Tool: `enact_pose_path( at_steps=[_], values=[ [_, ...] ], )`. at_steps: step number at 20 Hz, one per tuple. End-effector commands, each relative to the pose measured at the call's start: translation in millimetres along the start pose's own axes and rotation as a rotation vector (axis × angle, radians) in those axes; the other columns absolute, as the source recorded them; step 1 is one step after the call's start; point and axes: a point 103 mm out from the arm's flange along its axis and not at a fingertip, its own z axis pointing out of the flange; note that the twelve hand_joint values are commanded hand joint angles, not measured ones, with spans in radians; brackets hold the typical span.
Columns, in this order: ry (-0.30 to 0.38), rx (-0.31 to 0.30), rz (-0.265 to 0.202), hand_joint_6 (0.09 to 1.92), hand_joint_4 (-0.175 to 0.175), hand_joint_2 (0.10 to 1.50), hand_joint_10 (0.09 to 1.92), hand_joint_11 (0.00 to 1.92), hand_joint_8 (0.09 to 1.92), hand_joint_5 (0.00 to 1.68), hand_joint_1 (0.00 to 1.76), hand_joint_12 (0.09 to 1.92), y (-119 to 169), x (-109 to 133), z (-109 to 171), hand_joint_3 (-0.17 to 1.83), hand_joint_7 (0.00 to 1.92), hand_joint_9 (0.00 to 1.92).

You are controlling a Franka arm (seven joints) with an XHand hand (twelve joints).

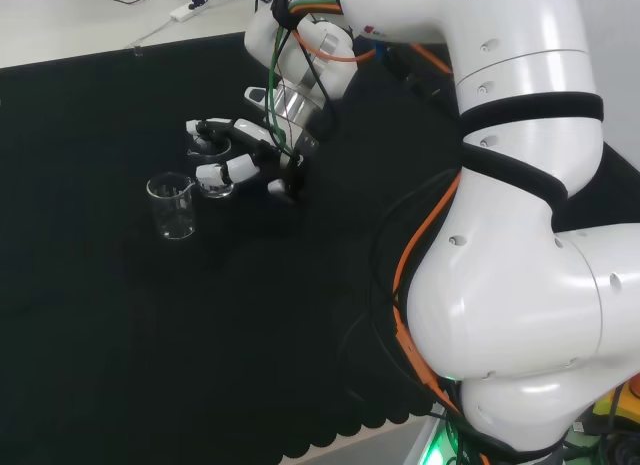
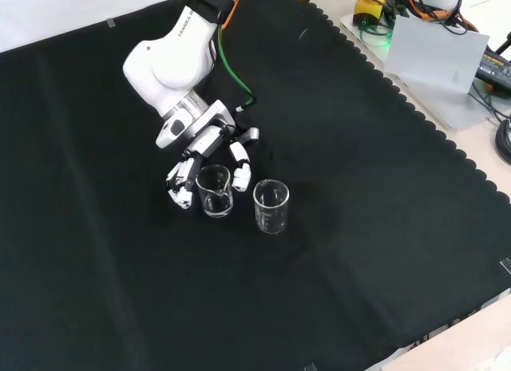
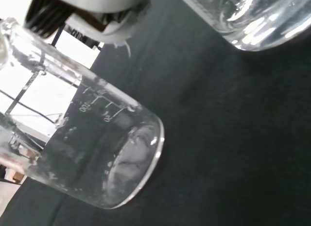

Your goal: Pick up the beaker on the right.

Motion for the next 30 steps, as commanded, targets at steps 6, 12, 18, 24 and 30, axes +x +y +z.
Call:
enact_pose_path(
  at_steps=[6,12,18,24,30],
  values=[
    [0.001,-0.012,0.021,0.09,-0.014,0.54,0.58,0.0,0.54,0.46,0.97,1.21,1.7,-6.3,6.4,0.68,0.35,0.41],
    [0.026,-0.04,0.018,0.09,-0.015,0.54,0.58,0.0,0.54,0.49,0.97,1.22,-0.1,-7.2,2.0,0.69,0.36,0.42],
    [0.022,-0.16,0.048,0.83,0.146,0.81,0.49,0.37,0.51,1.04,1.03,1.27,-3.9,-2.7,-6.5,0.47,1.03,0.92],
    [-0.011,-0.221,0.04,0.78,0.175,0.72,0.24,0.9,0.26,1.2,1.1,1.02,-8.5,3.1,-24.1,0.59,1.52,1.4],
    [-0.14,-0.253,0.023,0.75,0.175,0.69,0.16,0.97,0.19,1.23,1.11,0.98,-7.2,19.6,-47.1,0.64,1.6,1.49]
  ],
)
